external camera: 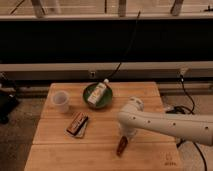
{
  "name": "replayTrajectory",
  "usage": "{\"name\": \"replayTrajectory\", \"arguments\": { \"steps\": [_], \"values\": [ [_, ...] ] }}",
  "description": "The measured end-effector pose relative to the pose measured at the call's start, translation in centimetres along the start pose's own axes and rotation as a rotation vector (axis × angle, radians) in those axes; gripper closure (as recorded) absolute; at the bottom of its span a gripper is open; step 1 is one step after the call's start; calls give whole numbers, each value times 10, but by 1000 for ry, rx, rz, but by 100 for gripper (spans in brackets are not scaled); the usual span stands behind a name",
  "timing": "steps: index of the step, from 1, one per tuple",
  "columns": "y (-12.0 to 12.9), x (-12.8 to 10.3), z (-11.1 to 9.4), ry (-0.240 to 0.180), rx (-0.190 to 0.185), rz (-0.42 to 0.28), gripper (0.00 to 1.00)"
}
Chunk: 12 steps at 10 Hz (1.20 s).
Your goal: Drag the pepper across the table
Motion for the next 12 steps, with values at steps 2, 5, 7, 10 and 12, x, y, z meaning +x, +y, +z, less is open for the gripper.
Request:
{"name": "replayTrajectory", "arguments": {
  "steps": [2,5,7,10,12],
  "values": [
    [1,8,-4,6,15,20,100],
    [-3,26,-10,29,37,49,100],
    [-10,41,-14,55,59,64,100],
    [-18,61,-16,86,76,80,100],
    [-24,72,-15,100,80,88,100]
  ]
}}
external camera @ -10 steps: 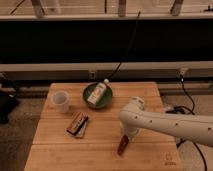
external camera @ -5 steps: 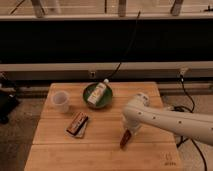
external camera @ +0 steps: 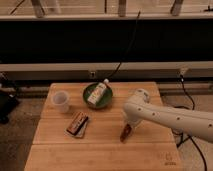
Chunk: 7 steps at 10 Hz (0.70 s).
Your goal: Drag the pepper across the table
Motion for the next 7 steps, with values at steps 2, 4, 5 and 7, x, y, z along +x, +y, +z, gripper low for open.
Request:
{"name": "replayTrajectory", "arguments": {
  "steps": [2,4,5,7],
  "values": [
    [-6,12,4,8,5,16,100],
    [-12,22,6,14,5,30,100],
    [-14,25,6,15,4,32,100],
    [-19,32,9,9,-4,37,100]
  ]
}}
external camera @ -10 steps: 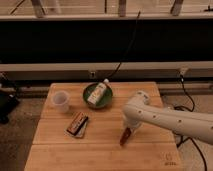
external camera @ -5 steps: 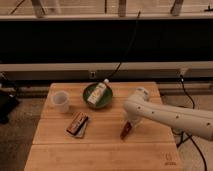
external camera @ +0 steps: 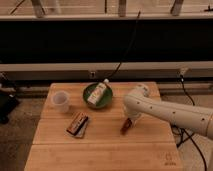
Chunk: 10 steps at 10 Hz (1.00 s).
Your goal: Drag the pepper across the table
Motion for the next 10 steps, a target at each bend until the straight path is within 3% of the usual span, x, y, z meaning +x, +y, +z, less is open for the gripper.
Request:
{"name": "replayTrajectory", "arguments": {
  "steps": [3,10],
  "values": [
    [-10,17,3,-11,-14,13,100],
    [-16,47,1,20,-35,34,100]
  ]
}}
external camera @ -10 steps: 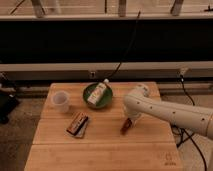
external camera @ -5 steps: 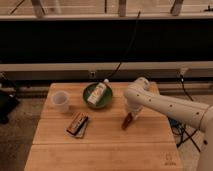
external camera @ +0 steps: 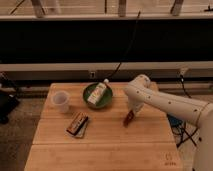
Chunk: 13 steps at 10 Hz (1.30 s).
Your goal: Drag the pepper across the table
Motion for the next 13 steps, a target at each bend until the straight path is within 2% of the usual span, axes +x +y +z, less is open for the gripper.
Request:
{"name": "replayTrajectory", "arguments": {
  "steps": [10,11,12,13],
  "values": [
    [-1,45,10,25,-7,81,100],
    [-1,49,11,27,-5,84,97],
    [-2,53,11,32,32,82,91],
    [0,52,12,36,62,68,90]
  ]
}}
